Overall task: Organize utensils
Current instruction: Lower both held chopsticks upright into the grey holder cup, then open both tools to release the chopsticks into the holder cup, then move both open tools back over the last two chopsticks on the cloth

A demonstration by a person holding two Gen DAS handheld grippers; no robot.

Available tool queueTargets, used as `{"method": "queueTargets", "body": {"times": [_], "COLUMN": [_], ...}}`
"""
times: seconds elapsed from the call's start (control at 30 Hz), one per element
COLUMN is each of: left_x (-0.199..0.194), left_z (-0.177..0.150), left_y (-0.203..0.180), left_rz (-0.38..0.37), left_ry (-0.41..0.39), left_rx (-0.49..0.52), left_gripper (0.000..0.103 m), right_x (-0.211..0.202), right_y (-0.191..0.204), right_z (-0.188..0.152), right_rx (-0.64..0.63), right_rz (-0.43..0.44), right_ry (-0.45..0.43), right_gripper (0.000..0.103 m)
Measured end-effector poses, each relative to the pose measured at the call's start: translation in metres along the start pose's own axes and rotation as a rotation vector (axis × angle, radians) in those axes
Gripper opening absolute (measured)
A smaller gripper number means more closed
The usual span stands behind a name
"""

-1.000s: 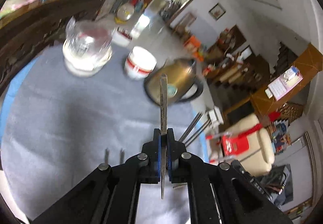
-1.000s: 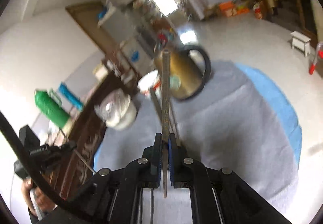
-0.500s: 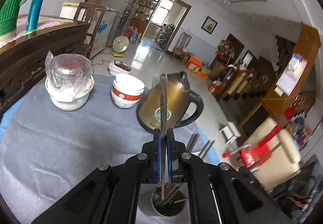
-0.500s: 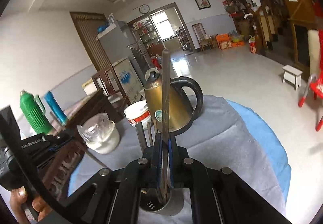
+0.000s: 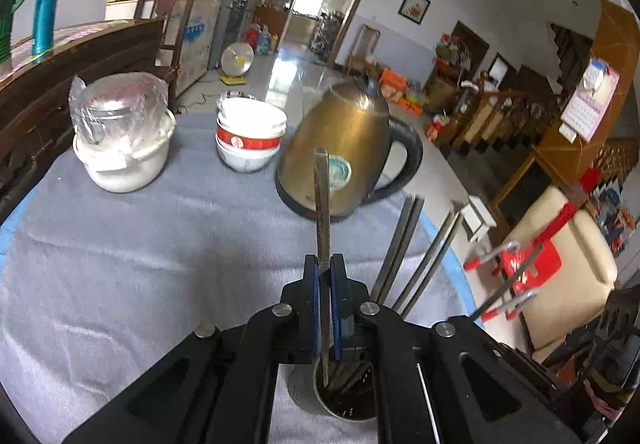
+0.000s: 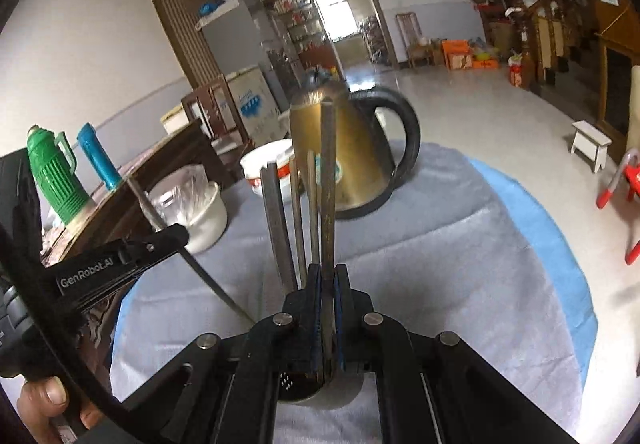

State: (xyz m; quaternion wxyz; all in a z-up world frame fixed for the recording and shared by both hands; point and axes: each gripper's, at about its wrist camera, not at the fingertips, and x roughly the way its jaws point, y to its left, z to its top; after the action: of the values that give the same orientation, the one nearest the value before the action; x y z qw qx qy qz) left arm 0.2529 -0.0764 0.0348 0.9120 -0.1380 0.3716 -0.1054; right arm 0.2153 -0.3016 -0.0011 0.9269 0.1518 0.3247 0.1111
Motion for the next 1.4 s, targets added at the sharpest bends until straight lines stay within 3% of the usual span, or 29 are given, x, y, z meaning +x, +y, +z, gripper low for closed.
{"method": "queueTargets", "body": {"times": [0.17,0.3,0.4,0.5,0.53,0.6,0.8,1.07,1.2,1.4], "left_x": [0.007,-0.004,-0.021,-0.047,-0.054,-0.064,-0.085,-0.086,-0.084,-0.072], "left_z": [-0.008,-0.008,-0.008,-0.010,-0.012,-0.018,-0.064,-0.131,-0.152,-0.181], "left_y": [-0.002,0.000,0.004,0.014,0.017,0.025,0.065,0.116,0.132,0.149], "left_rz": [-0.002,0.001,-0.001,0.004,0.018,0.038,0.142,0.260,0.290,0.330], "left_ry": [0.084,0.098,0.077,0.061,0.062,0.068,0.166,0.306,0.362,0.450], "left_rx": [0.010,-0.005,-0.014,-0.014,-0.009,0.001,0.036,0.020,0.015,0.021], "left_gripper": [0.009,0.040,0.045,0.057,0.060,0.068,0.069,0.069,0.069,0.069], "right_x": [0.004,0.000,-0.014,-0.034,-0.043,-0.055,-0.072,-0.038,-0.013,0.006], "right_y": [-0.004,-0.008,-0.010,-0.011,-0.011,-0.008,0.011,0.054,0.054,0.036], "right_z": [-0.006,-0.005,-0.004,-0.004,-0.006,-0.011,-0.044,-0.136,-0.170,-0.188], "right_rx": [0.018,0.021,0.031,0.052,0.056,0.049,0.015,-0.111,-0.103,-0.050], "right_rz": [0.005,-0.013,-0.031,-0.033,-0.036,-0.034,-0.023,-0.020,-0.048,-0.129], "right_ry": [0.048,0.074,0.048,0.012,-0.004,-0.013,0.060,0.356,0.480,0.566], "right_gripper": [0.009,0.011,0.024,0.049,0.063,0.064,0.064,0.064,0.064,0.064]}}
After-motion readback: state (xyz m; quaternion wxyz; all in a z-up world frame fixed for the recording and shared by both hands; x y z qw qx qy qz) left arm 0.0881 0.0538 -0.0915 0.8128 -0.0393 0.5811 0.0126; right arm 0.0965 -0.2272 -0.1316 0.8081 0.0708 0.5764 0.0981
